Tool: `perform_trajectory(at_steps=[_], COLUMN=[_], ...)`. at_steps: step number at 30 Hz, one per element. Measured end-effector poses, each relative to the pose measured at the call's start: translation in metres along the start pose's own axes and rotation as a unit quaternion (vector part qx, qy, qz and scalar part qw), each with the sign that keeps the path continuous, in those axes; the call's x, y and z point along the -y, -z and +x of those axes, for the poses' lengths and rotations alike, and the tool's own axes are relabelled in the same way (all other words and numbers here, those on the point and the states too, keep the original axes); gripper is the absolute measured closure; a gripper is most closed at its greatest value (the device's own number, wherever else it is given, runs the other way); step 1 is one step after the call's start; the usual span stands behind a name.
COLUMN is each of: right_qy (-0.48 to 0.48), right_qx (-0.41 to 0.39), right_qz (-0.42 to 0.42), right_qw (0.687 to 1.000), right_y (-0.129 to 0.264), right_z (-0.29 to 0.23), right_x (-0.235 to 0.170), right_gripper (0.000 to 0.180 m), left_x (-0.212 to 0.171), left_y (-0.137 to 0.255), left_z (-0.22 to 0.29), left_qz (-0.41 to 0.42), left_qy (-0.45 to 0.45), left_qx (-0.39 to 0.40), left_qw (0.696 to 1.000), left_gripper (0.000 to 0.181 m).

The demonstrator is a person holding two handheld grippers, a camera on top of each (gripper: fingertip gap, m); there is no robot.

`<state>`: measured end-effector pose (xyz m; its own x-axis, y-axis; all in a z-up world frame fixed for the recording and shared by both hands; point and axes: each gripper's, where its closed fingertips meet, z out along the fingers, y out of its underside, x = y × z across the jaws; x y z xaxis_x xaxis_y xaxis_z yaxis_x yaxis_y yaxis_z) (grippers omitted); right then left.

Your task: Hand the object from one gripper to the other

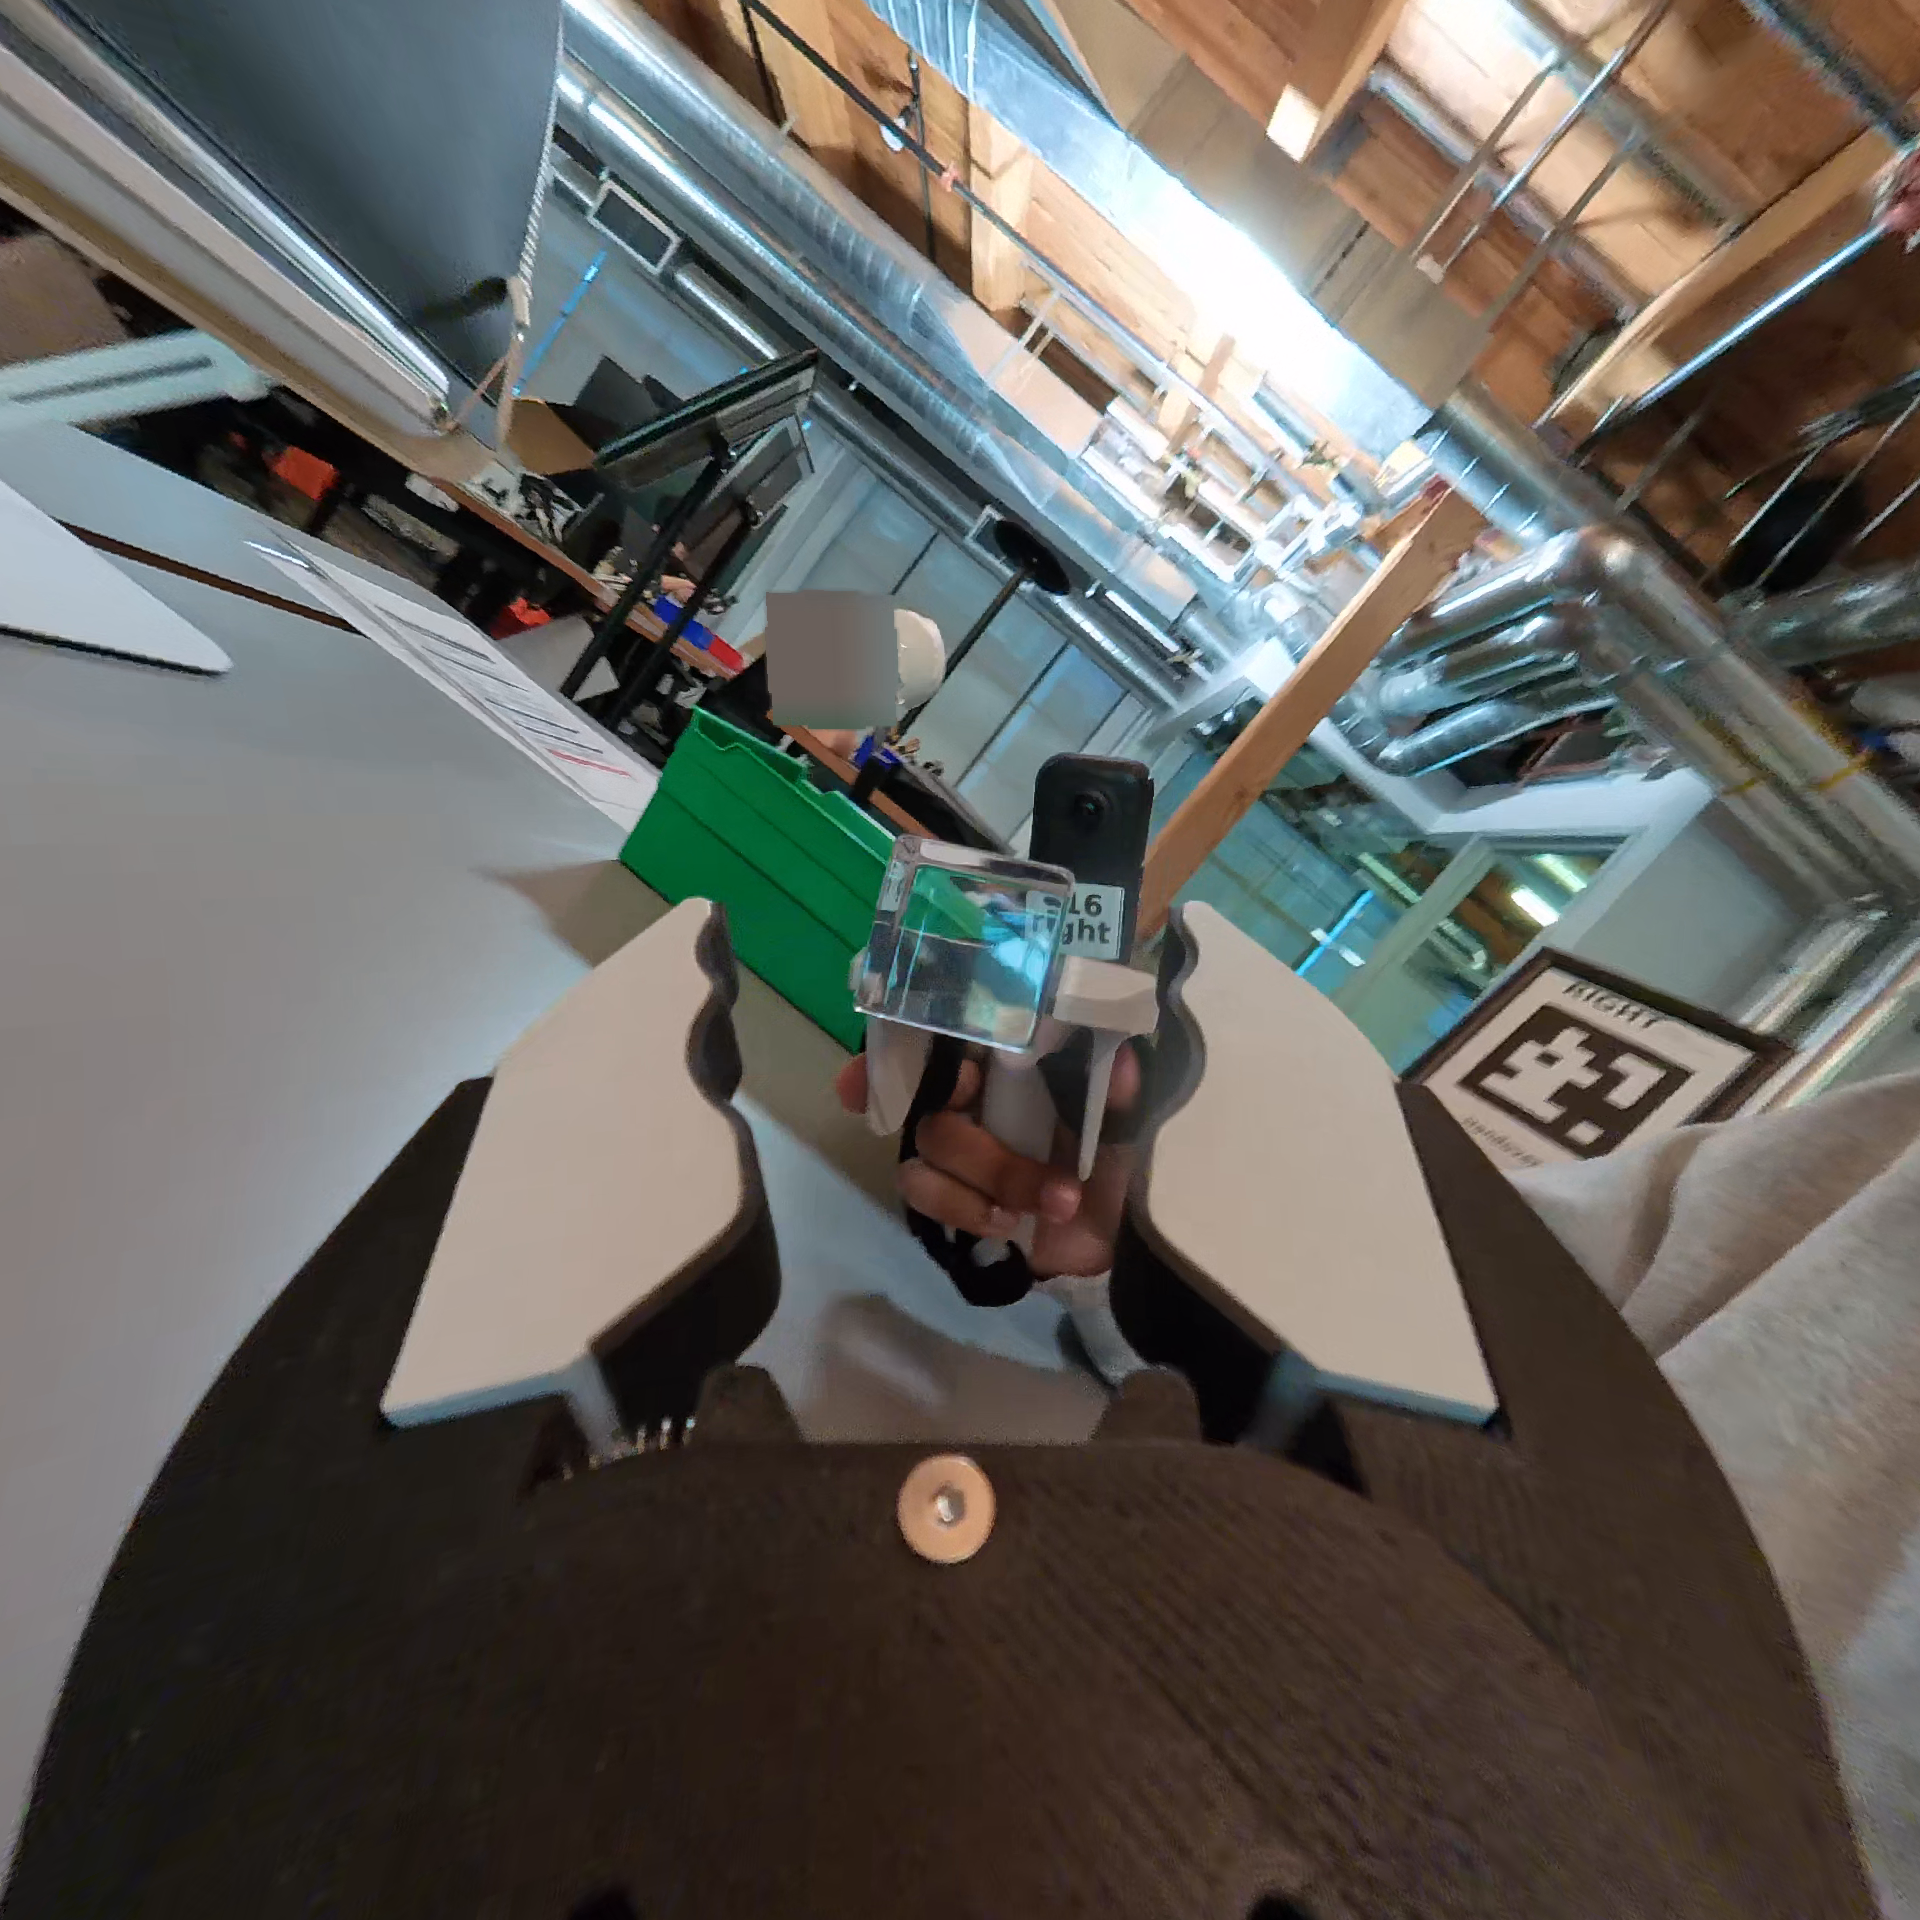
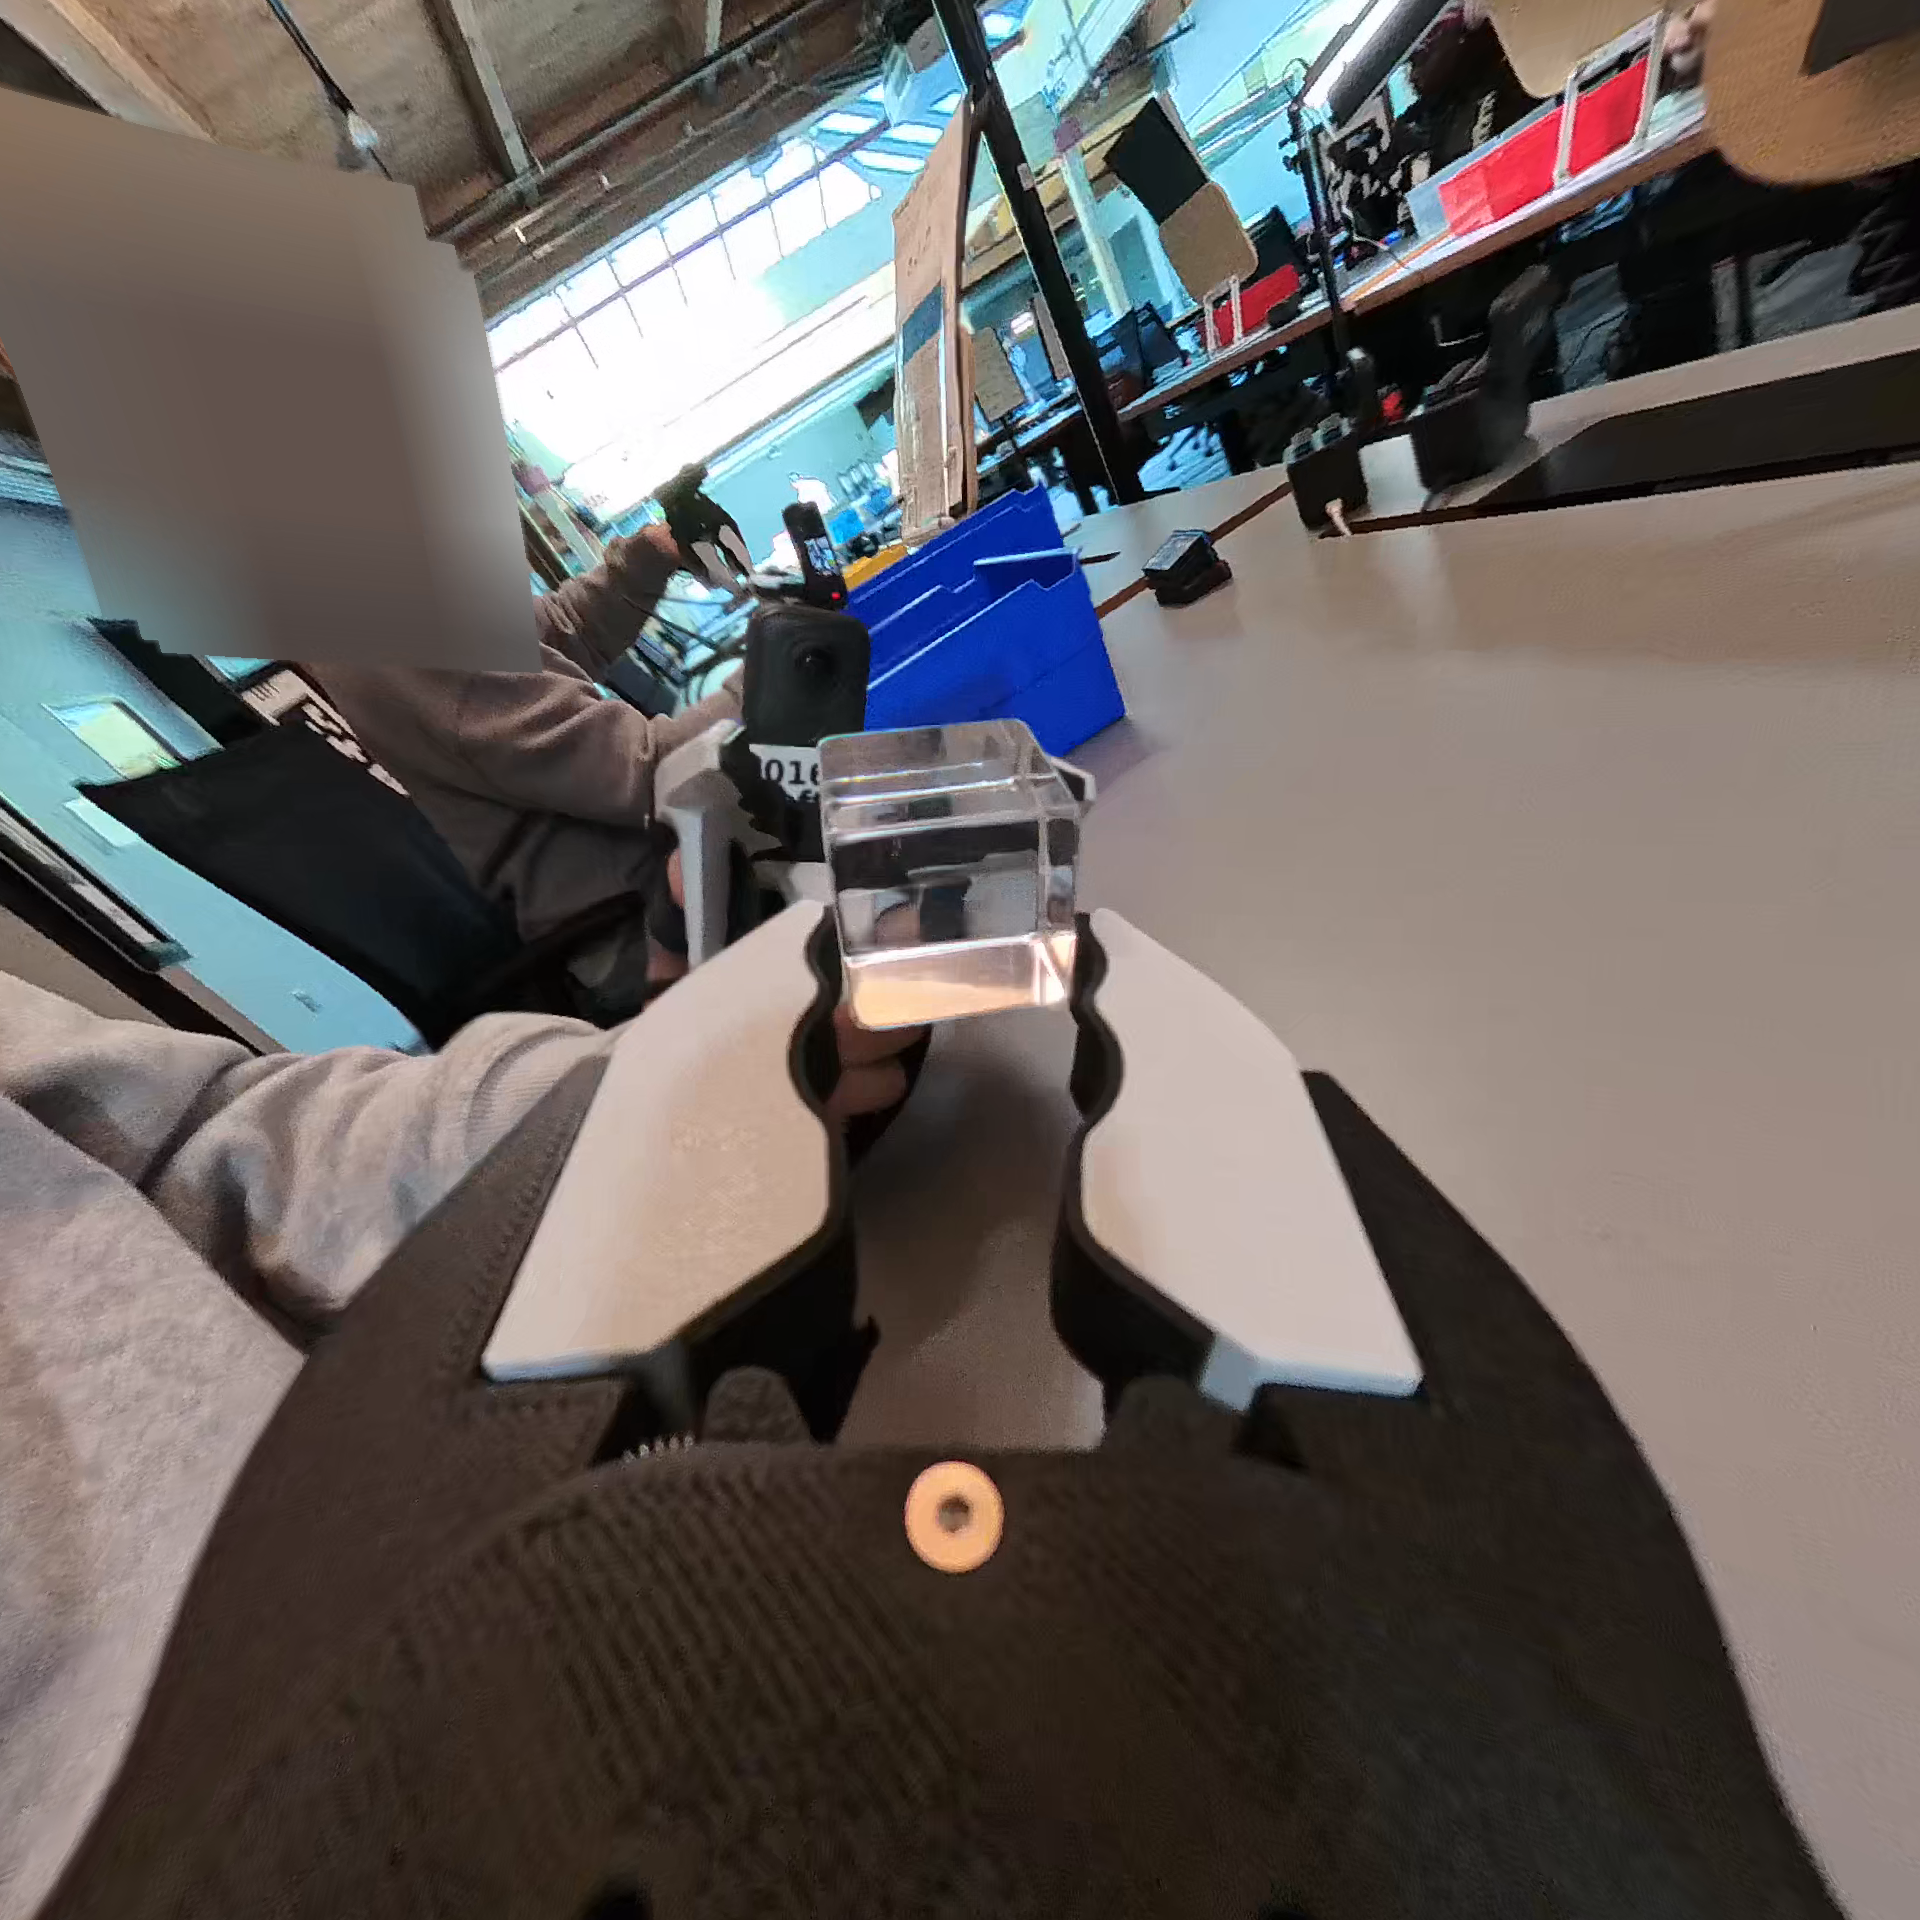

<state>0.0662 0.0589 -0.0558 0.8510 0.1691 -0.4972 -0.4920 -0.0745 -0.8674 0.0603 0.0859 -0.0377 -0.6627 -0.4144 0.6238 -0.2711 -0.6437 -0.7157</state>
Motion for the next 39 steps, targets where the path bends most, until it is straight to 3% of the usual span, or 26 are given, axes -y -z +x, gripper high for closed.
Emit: perform_trajectory(at_steps=[1,5,10,14,19,26,30,35,39], right_qy=[-0.018,-0.100,-0.192,-0.295,-0.350,-0.359,-0.347,-0.283,-0.155], right_qx=[0.009,0.066,0.116,0.142,0.162,0.177,0.181,0.157,0.103], right_qz=[-0.001,-0.080,-0.140,-0.146,-0.154,-0.158,-0.134,-0.069,0.009], right_qw=[1.000,0.990,0.964,0.934,0.910,0.902,0.910,0.944,0.983], right_y=[0.002,0.006,0.009,0.011,0.011,0.008,0.007,0.011,0.022], right_z=[0.001,0.002,-0.006,-0.009,-0.012,-0.017,-0.013,0.003,0.015], right_x=[0.001,-0.018,-0.034,-0.037,-0.042,-0.046,-0.042,-0.025,0.005], right_gripper=[0.136,0.137,0.137,0.137,0.137,0.137,0.135,0.119,0.117], left_x=[0.000,-0.008,-0.029,-0.045,-0.067,-0.071,-0.068,-0.060,-0.048], left_y=[0.001,0.001,0.003,0.000,-0.002,0.000,-0.001,0.000,0.000], left_z=[-0.001,-0.002,0.002,0.006,0.008,0.001,-0.002,-0.015,-0.016], left_qz=[-0.008,-0.070,-0.164,-0.194,-0.244,-0.262,-0.262,-0.250,-0.198], left_qy=[-0.019,-0.155,-0.337,-0.362,-0.381,-0.377,-0.365,-0.272,-0.145], left_qx=[0.008,0.050,0.065,0.049,0.028,0.039,0.050,0.086,0.078], left_qw=[1.000,0.984,0.925,0.910,0.891,0.887,0.892,0.925,0.966], left_gripper=[0.101,0.091,0.089,0.092,0.110,0.133,0.135,0.136,0.136])
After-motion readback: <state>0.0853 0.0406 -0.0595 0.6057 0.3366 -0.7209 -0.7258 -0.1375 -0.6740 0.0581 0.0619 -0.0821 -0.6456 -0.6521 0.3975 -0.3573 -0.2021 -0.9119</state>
